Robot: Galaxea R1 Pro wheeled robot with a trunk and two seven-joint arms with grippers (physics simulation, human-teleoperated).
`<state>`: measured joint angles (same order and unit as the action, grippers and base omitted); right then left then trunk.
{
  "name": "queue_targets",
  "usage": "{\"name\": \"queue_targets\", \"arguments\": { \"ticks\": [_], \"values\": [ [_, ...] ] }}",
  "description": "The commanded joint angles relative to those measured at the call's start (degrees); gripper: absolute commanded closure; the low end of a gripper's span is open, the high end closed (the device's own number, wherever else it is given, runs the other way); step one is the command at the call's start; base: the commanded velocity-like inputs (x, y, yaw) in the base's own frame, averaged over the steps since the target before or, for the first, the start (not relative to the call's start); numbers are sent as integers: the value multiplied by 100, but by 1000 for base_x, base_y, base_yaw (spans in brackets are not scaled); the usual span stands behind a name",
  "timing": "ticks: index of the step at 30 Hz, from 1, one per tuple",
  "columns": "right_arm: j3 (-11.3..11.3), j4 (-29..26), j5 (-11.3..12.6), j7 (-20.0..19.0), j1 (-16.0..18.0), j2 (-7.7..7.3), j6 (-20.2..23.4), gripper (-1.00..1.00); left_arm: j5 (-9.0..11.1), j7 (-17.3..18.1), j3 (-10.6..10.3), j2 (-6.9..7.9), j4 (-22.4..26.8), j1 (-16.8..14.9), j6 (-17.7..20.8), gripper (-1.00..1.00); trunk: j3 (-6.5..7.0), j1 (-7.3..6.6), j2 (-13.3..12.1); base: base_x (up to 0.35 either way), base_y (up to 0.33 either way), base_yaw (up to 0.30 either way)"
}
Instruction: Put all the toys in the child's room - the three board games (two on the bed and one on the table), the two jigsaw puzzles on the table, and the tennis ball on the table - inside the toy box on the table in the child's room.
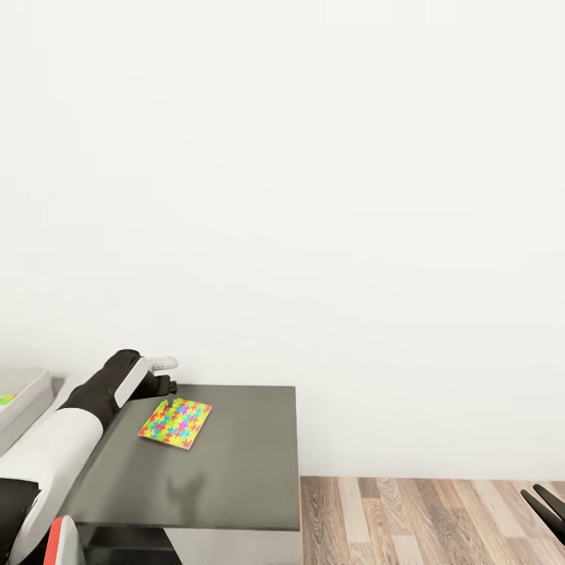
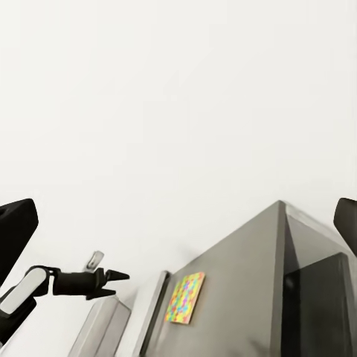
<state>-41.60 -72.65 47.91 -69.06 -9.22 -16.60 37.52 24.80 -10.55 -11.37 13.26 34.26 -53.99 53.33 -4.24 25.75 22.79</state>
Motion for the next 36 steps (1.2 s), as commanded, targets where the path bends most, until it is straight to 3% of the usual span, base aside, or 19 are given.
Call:
{"name": "queue_targets", "arguments": {
  "ticks": [1, 17, 22, 31, 36],
  "values": [
    [3, -3, 38, 7, 0, -5, 45, -100, 61, -50, -40, 9, 5, -6, -70, -100, -21, 4, 13, 0, 0, 0],
    [3, -3, 42, 7, 0, -10, 45, -100, 70, 49, -65, 54, -218, -7, -920, -100, -171, 4, 13, 0, 0, 0],
    [3, -3, 43, 2, 0, -10, 45, -100, 69, 405, -66, 109, -282, -7, -1055, -100, -217, 4, 13, 0, 0, 0],
    [-5, -3, 43, -2, 0, -10, 45, -100, 57, 1413, -71, 453, -305, -7, -1188, -100, -301, 4, 13, 0, 0, 0],
    [-5, -2, 43, -2, 0, -10, 45, -100, 53, 1730, -76, 569, -306, -7, -1333, -100, -348, 4, 13, 0, 0, 0]
  ]
}}
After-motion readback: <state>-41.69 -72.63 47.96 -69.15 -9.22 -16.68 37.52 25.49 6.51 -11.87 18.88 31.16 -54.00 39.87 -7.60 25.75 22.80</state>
